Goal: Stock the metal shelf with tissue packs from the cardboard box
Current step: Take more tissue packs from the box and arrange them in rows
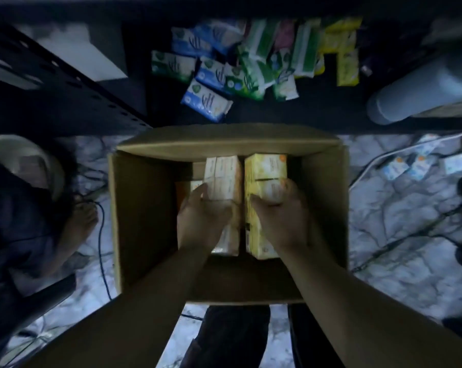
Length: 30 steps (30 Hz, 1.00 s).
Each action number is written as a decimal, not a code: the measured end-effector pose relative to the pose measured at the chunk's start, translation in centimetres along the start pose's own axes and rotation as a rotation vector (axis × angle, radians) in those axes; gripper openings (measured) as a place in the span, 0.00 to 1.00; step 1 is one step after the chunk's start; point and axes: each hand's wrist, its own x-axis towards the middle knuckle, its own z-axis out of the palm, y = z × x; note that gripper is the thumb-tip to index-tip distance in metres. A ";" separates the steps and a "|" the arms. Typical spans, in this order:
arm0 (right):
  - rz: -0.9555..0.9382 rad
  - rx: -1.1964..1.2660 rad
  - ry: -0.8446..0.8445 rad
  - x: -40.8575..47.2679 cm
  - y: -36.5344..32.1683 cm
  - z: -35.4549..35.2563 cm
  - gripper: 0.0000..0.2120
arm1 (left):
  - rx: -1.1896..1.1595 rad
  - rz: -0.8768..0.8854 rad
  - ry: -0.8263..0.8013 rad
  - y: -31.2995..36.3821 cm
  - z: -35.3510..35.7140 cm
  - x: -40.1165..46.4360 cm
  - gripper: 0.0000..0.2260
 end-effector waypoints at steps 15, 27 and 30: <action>-0.366 0.160 0.101 -21.3 -20.7 -31.2 0.37 | -0.411 0.441 0.207 18.7 -24.6 -26.2 0.33; -0.798 0.484 0.151 -33.9 -32.9 -47.2 0.43 | -0.699 0.844 0.328 31.2 -38.8 -41.6 0.34; -0.893 0.556 0.154 -35.7 -34.8 -49.8 0.42 | -0.781 0.928 0.294 33.5 -40.5 -44.0 0.35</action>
